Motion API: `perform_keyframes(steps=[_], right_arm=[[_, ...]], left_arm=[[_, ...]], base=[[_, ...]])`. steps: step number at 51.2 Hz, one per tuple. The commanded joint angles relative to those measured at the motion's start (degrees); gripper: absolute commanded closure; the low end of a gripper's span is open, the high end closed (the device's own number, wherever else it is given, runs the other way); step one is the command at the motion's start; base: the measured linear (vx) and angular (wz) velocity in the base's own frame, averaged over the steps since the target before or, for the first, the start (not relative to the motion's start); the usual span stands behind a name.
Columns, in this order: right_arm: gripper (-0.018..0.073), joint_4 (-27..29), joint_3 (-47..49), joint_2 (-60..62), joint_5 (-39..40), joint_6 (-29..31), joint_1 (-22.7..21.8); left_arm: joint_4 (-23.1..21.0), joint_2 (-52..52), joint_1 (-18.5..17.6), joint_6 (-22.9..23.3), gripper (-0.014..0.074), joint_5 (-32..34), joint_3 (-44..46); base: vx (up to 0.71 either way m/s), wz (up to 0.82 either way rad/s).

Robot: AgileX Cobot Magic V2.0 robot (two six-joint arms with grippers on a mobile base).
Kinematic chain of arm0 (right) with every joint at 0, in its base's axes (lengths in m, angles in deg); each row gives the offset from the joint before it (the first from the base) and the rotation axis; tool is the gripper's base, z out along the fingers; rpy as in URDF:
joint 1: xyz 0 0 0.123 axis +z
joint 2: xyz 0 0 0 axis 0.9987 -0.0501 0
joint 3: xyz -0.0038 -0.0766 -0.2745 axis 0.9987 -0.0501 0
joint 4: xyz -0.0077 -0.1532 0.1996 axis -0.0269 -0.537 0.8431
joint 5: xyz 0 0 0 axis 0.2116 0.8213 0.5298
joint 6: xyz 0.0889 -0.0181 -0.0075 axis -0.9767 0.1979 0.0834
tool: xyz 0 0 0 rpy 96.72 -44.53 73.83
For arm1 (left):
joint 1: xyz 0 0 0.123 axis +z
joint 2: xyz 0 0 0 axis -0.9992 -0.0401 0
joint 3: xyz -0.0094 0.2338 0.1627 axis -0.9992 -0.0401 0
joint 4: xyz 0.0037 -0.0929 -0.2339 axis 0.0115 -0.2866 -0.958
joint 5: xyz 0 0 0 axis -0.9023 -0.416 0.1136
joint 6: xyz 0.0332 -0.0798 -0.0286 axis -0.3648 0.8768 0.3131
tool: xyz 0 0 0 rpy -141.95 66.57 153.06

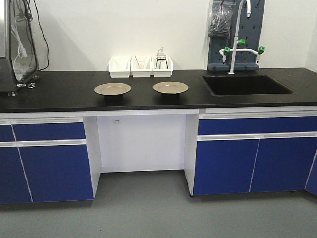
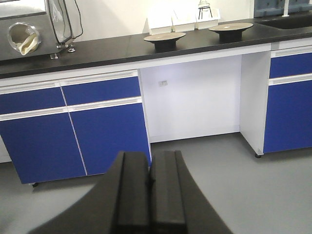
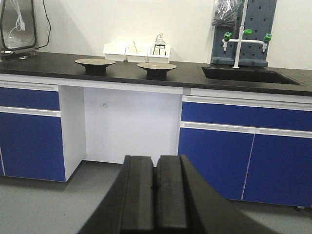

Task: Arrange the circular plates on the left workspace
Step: 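Drive the base toward the bench in front of the two beige plates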

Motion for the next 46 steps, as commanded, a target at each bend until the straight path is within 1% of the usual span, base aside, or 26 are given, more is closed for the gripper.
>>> perform_keyframes(steps=[1, 24, 46], right_arm=[[0.0565, -0.89, -1.21, 0.71, 4.63, 0.24, -0.26], [0.0565, -0.89, -1.21, 0.71, 4.63, 0.24, -0.26], [0.0565, -0.89, -1.21, 0.71, 4.63, 0.24, -0.26]], left_arm=[[-0.25, 0.88, 0.02, 0.57, 0.0596, 4.76, -1.15], [-0.25, 0.88, 0.02, 0.57, 0.0596, 4.76, -1.15], [-0.25, 0.88, 0.02, 0.57, 0.0596, 4.76, -1.15]], base=[[0.06, 0.02], [0.16, -0.06], [0.31, 0.02]])
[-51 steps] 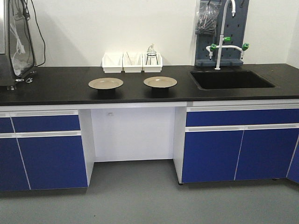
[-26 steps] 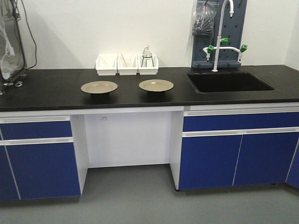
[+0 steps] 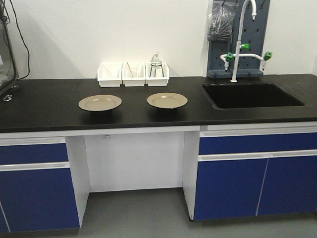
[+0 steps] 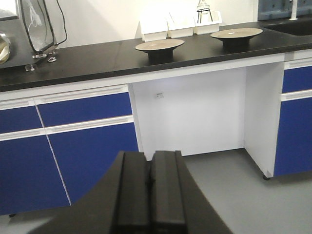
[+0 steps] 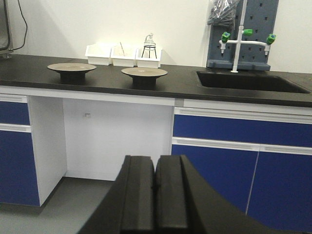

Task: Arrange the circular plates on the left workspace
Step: 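Drive the base toward the bench in front of the two beige plates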

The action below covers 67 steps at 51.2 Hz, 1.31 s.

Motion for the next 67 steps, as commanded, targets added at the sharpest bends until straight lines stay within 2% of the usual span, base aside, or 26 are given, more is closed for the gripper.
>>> perform_keyframes(steps=[1, 67], right_arm=[[0.0565, -0.89, -1.21, 0.71, 4.63, 0.24, -0.26], [0.0565, -0.89, -1.21, 0.71, 4.69, 0.24, -0.26]], left_arm=[[-0.25, 0.88, 0.02, 0.57, 0.0596, 4.76, -1.15], [-0.25, 0.88, 0.02, 0.57, 0.0596, 4.76, -1.15]], base=[[0.36, 0.06], [0.44, 0.06]])
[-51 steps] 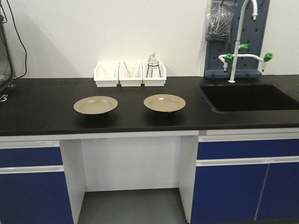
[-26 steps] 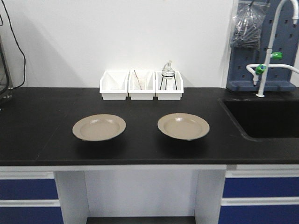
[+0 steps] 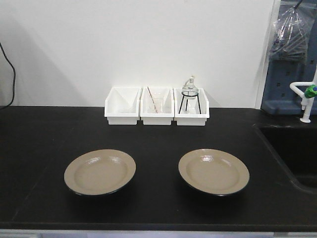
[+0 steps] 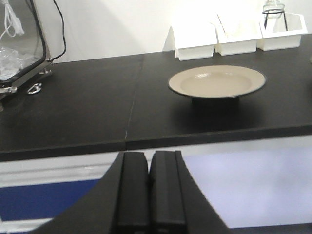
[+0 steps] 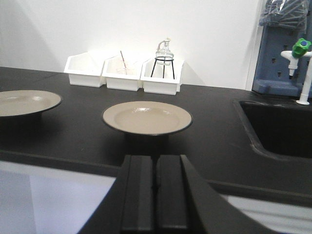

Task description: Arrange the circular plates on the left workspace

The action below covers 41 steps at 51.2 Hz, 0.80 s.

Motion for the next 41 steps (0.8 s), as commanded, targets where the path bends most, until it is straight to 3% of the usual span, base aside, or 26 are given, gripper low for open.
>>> perform_keyframes(steps=[1, 41], right_arm=[[0.0565, -0.89, -1.21, 0.71, 4.69, 0.24, -0.26], [0.0565, -0.89, -1.21, 0.71, 4.63, 0.24, -0.26]], left_arm=[[-0.25, 0.88, 0.02, 0.57, 0.0596, 4.76, -1.15], [-0.25, 0.88, 0.02, 0.57, 0.0596, 4.76, -1.15]], base=[[0.41, 0.00], [0.35, 0.00]])
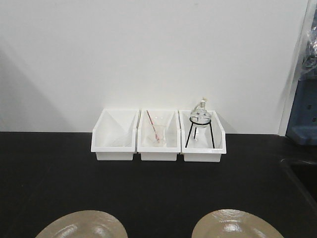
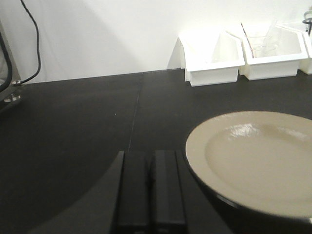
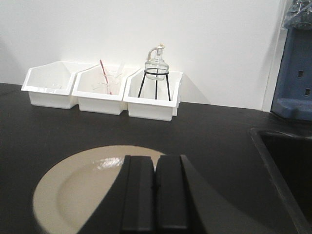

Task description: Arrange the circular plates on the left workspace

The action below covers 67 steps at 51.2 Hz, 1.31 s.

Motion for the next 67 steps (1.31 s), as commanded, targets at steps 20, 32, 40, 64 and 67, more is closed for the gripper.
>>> perform_keyframes(steps=[20, 32, 40, 64, 67], right_arm=[[0.0565, -0.89, -1.21, 0.71, 4.63, 0.24, -0.26], [0.0565, -0.89, -1.21, 0.71, 4.63, 0.24, -0.26], [0.0565, -0.89, -1.21, 0.71, 4.63, 0.24, -0.26], [0.0565, -0.83, -1.04, 0.71, 13.76, -0.68, -0.26], [0.0565, -0.62, -0.81, 0.71, 16.01, -2.81, -0.26]], left_arm=[[-0.25, 0.88, 0.02, 0.57, 0.0596, 4.76, -1.15], [-0.25, 0.88, 0.02, 0.57, 0.0596, 4.76, -1.15], [-0.25, 0.88, 0.02, 0.57, 0.0596, 4.76, -1.15], [-0.23, 0.88, 0.02, 0.53, 0.0596, 13.43, -1.04], [-1.29, 0.88, 0.02, 2.20, 0.0596, 16.51, -0.62]], base=[[0.17, -0.06], [0.04, -0.05], [0.00, -0.01], [0.00, 0.00], [0.00, 0.00]])
